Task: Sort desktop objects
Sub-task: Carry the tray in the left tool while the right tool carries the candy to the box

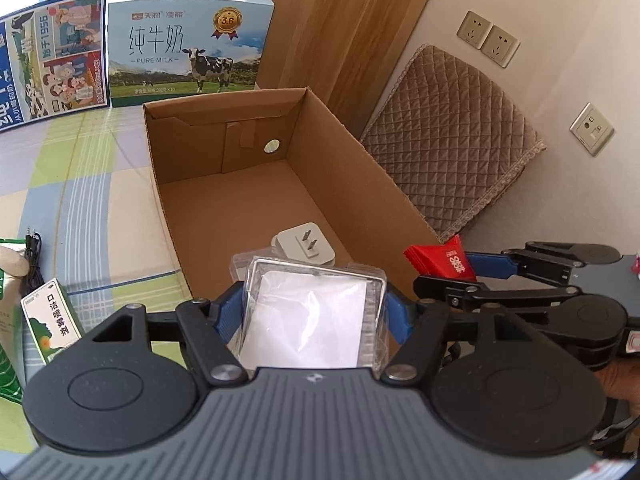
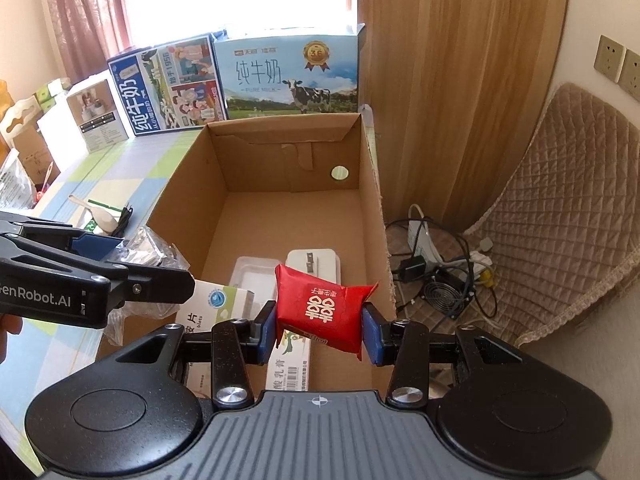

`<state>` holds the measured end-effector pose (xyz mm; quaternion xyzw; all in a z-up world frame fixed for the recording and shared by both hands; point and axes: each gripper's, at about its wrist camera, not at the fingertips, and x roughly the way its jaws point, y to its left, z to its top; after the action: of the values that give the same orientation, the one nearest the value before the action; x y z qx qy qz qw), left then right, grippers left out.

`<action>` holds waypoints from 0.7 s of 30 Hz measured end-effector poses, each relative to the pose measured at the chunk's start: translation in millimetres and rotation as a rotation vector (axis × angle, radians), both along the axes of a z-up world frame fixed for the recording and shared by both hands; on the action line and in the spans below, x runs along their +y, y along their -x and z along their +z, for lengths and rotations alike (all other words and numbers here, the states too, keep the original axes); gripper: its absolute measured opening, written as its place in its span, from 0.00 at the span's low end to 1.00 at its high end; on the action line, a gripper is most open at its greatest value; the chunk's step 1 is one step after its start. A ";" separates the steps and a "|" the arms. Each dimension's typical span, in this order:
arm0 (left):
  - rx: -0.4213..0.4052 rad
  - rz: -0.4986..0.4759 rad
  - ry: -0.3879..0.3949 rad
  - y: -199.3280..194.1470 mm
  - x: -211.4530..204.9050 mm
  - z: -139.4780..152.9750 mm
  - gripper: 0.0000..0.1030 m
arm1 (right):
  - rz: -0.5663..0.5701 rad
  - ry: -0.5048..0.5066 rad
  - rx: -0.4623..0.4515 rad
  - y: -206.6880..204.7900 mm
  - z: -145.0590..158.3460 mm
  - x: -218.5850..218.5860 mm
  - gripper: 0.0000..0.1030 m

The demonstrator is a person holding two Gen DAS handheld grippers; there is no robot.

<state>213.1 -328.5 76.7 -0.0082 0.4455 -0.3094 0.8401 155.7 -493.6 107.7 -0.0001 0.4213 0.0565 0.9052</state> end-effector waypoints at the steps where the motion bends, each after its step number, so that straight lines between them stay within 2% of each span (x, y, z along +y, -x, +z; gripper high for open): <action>1: -0.001 0.001 0.000 -0.2 -0.6 0.1 0.64 | 0.000 0.000 0.000 0.2 -0.4 -0.4 0.40; 5: 0.003 -0.003 0.005 -2.5 -3.2 0.5 0.64 | 0.001 -0.002 0.003 -0.7 -2.3 -1.6 0.40; 9: -0.042 -0.055 -0.025 -0.3 -12.0 3.5 0.64 | -0.001 -0.003 0.003 -1.3 -3.4 -2.6 0.40; 21: -0.029 -0.068 -0.027 -7.8 -18.1 -4.0 0.64 | -0.002 -0.010 0.010 -4.9 -8.4 -5.7 0.40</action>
<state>220.9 -346.6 72.7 0.0226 0.4373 -0.3316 0.8356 160.6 -499.3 99.3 0.0053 0.4256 0.0580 0.9030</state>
